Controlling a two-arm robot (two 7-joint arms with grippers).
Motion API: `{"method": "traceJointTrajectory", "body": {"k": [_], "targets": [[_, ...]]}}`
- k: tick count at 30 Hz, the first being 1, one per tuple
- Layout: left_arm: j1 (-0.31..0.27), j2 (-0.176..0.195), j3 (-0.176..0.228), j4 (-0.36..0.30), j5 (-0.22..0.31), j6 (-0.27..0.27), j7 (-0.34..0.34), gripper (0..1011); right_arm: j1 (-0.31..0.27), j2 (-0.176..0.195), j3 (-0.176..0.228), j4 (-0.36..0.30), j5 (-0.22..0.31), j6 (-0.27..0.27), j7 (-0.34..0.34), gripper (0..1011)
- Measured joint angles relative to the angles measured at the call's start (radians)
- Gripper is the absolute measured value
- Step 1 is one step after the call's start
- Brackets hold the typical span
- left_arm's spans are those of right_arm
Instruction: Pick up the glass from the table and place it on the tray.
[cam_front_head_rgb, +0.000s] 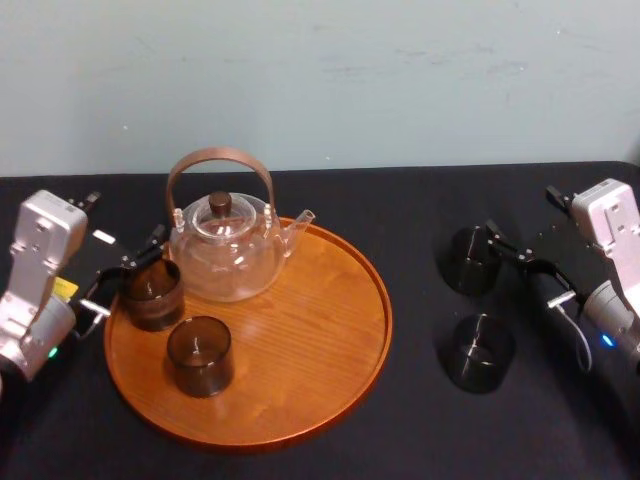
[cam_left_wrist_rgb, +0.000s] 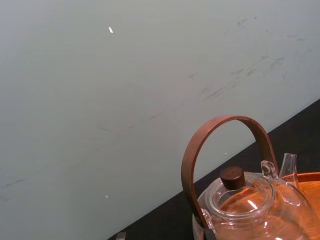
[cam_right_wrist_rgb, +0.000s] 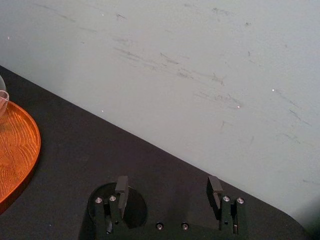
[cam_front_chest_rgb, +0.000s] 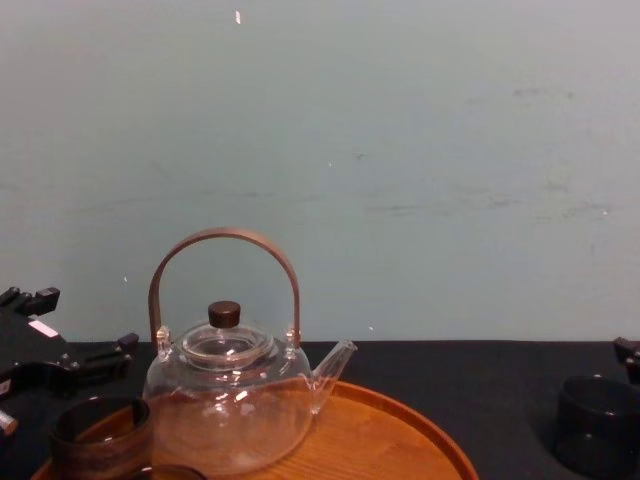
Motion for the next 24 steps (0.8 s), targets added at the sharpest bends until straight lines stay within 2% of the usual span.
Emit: {"method": "traceJointTrajectory", "body": {"k": [24], "targets": [[0.000, 0.000, 0.000, 0.000, 0.000, 0.000, 0.000, 1001, 0.000, 0.000, 0.000, 0.000, 0.000, 0.000, 0.000, 1002]]}}
